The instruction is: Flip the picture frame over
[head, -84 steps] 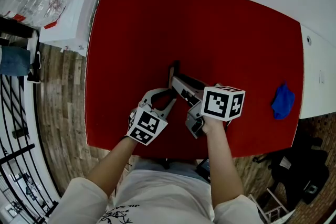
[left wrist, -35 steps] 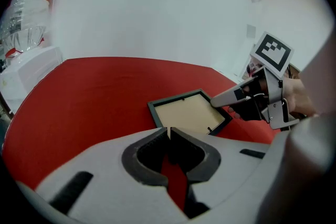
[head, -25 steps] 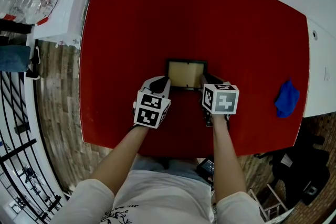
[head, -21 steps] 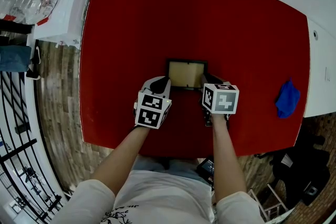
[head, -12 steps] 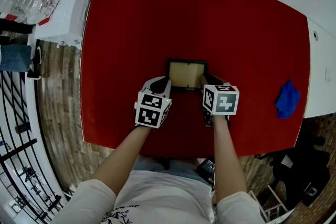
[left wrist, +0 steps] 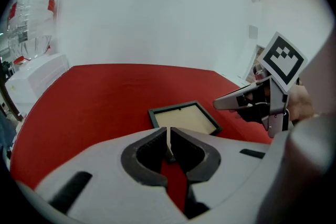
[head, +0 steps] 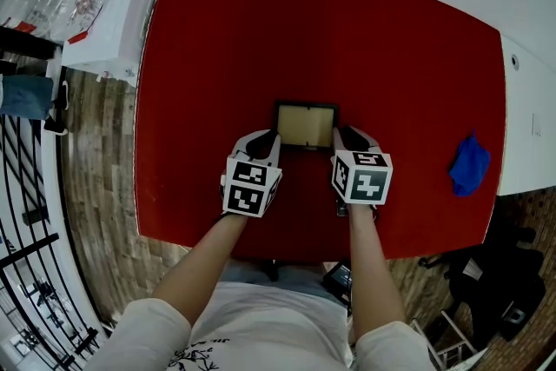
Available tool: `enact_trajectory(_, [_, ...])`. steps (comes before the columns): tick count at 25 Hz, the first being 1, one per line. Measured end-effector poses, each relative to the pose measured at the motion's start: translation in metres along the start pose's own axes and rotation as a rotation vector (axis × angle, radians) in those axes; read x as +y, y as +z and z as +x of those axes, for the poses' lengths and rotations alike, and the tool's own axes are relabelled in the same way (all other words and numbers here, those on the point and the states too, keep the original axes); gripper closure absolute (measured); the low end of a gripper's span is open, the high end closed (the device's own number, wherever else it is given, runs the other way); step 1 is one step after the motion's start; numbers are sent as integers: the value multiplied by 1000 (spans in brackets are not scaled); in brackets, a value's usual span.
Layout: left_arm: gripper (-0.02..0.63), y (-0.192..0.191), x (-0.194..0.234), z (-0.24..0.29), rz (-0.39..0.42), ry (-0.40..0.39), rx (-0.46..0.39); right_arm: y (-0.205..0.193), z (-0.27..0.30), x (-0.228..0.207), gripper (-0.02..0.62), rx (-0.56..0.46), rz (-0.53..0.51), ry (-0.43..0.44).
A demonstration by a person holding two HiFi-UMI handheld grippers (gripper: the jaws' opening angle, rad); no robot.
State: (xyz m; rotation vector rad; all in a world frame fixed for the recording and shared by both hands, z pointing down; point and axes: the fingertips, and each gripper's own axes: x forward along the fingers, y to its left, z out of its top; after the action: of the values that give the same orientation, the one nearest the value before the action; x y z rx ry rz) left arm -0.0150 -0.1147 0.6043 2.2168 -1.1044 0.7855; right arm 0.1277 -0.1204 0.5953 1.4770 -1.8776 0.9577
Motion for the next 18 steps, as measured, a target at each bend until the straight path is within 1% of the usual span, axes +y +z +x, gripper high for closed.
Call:
enact_trajectory(3, [583,6,-4,-22,-5,13,-14,-2,-22,10,528,-21,-6,-11])
enact_trajectory(7, [584,11,-15,-65,-22,17,-35,-15,-59,32,531,-34,-43,-18])
enact_trajectory(10, [598,17,-24,-101,-43,34,-61,-23,-92,49,568,-46,-69,-27])
enact_trajectory(12, [598,17,-32,-124,-68,29,-79,-28,-114,61,586,-60,-88,-29])
enact_trajectory(15, [600,12,-44,-154,-71,24,-98,-32,-142,83,591,-91,-82,15])
enact_trajectory(18, [600,1,-50,-178,-68,44,-113,-33,-166,103,591,-134,-52,44])
